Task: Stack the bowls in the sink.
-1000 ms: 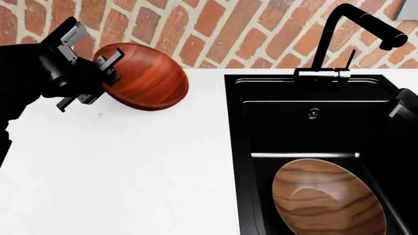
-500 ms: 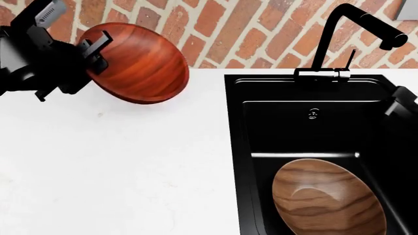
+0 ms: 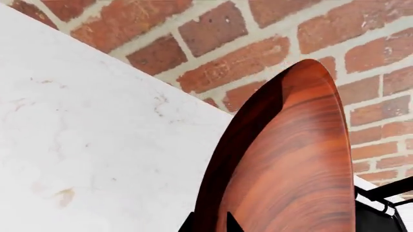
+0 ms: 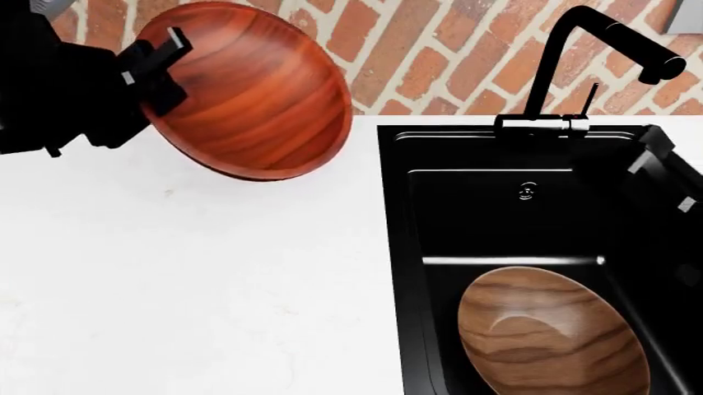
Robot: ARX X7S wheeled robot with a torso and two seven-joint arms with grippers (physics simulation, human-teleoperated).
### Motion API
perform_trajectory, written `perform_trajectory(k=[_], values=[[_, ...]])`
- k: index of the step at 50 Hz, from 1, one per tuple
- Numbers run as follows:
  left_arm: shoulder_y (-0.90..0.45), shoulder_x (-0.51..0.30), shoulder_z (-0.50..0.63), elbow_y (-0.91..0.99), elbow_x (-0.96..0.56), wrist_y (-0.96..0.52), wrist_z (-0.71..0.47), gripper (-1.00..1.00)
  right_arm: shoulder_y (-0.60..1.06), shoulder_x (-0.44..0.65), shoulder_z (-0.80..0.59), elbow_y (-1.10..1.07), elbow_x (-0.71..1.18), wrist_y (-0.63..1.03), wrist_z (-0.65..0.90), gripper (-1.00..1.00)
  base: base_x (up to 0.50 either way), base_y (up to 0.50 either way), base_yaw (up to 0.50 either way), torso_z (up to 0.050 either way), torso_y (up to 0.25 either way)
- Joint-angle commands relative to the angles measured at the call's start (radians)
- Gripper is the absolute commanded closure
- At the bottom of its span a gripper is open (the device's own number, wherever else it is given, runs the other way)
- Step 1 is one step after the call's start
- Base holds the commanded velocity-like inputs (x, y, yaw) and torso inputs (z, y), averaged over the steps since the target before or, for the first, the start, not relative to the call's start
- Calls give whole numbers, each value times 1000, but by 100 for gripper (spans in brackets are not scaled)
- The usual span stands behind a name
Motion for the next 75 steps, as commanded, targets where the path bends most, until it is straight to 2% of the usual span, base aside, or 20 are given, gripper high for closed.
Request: perform_trajectory(k=[1,19,30,56,75], values=[[-4,-16,-34,108,-32,-5,9,100,57,-73,-44,-17,40,-44,-6,-100,0,0,0,0,0],[-25,57,-38,156,-66,-51,23,100,223,-145,-195,7,89,-31,17,-100,0,0,0,0,0],[-7,99,-33,140,-59,-50,55,100,265,-168,-231,9,100,-32,20,-100,0,0,0,0,1],[14,158,-70,188,-99,-7,88,100,291,-214,-271,27,83,-31,-15,-100,0,0,0,0,0],[41,170,-91,194,-132,6,126,100,288,-221,-281,22,77,-38,-25,-100,0,0,0,0,1]])
